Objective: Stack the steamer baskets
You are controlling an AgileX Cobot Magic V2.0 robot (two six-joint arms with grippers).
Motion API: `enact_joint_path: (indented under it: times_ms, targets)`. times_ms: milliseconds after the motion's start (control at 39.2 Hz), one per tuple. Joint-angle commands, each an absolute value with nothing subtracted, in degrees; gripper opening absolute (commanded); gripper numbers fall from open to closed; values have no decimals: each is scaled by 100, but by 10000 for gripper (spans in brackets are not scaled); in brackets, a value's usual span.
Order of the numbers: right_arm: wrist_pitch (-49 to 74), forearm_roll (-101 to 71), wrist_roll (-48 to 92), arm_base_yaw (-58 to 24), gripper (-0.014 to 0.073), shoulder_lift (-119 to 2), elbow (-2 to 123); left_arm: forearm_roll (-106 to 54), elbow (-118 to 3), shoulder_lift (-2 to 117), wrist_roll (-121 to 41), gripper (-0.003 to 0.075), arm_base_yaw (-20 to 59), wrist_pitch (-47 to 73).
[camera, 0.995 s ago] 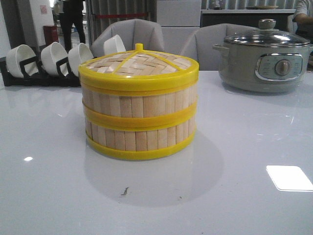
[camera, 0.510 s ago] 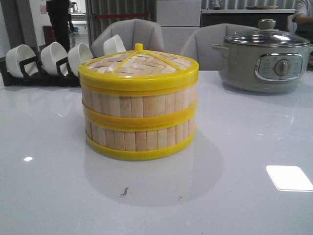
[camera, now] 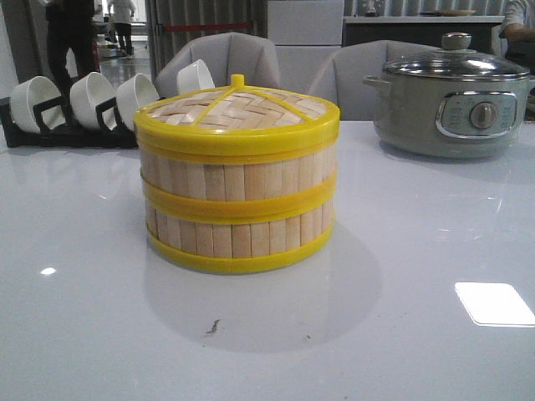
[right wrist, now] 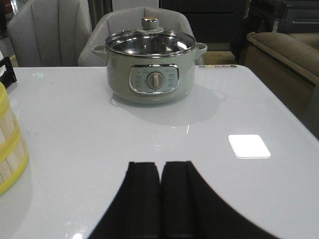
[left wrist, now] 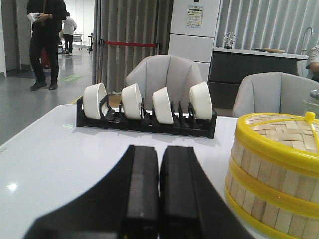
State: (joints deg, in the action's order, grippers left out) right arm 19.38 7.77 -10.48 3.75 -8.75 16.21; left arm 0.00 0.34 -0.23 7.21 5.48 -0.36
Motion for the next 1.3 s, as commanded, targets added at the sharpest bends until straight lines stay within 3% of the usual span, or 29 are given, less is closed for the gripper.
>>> enact_joint_path:
  times_ms: [0, 1275]
  targets:
    - [1432, 817, -1001, 398, 51, -925, 1792, 0, 47, -109, 708, 85, 536, -514]
    - [1437, 817, -1001, 398, 51, -925, 1792, 619, 47, -96, 691, 85, 536, -818]
